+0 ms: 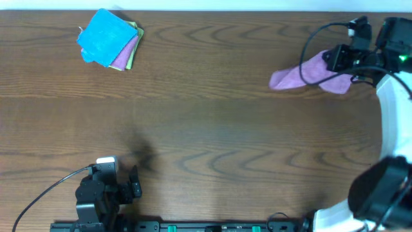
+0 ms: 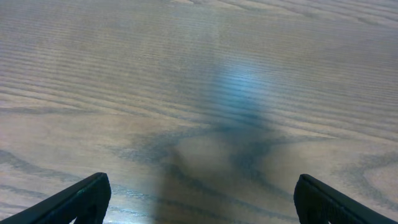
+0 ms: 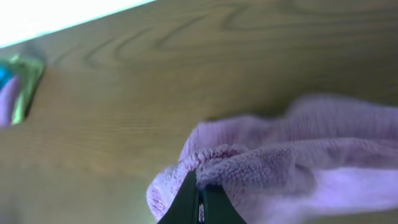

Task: Fold the cloth
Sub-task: 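Drag the lilac cloth with the right gripper toward table center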

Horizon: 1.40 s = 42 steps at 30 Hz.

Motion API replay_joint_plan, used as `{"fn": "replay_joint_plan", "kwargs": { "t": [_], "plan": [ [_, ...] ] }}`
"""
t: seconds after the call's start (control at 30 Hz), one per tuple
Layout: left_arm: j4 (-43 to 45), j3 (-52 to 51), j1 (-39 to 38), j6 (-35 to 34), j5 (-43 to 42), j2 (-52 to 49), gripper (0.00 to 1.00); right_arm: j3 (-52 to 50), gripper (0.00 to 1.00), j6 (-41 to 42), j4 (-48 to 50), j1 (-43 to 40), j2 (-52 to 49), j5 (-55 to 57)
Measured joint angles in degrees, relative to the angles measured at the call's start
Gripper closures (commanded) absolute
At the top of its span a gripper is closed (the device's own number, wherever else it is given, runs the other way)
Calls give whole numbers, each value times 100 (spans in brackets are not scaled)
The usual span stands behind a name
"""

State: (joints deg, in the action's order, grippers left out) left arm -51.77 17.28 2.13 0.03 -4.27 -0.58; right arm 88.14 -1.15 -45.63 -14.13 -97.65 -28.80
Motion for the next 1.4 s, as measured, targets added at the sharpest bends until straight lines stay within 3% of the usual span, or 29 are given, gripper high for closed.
{"fn": "replay_joint_plan", "kwargs": {
  "t": [0.43, 0.93, 1.2, 1.3, 1.4],
  "plan": [
    [0, 0, 0, 0, 7, 0, 5, 0, 99, -146, -1290, 2402, 1482, -4],
    [0, 0, 0, -22, 179, 0, 5, 0, 99, 11, 461, 4422, 1353, -522],
    [0, 2, 0, -24, 219, 0, 5, 2, 99, 133, 1222, 4457, 560, -940],
    [0, 0, 0, -22, 216, 0, 5, 2, 99, 68, 702, 4293, 249, -1010],
    [0, 2, 0, -22, 214, 0, 5, 7, 95, -258, -481, 3978, 76, -671]
  ]
}}
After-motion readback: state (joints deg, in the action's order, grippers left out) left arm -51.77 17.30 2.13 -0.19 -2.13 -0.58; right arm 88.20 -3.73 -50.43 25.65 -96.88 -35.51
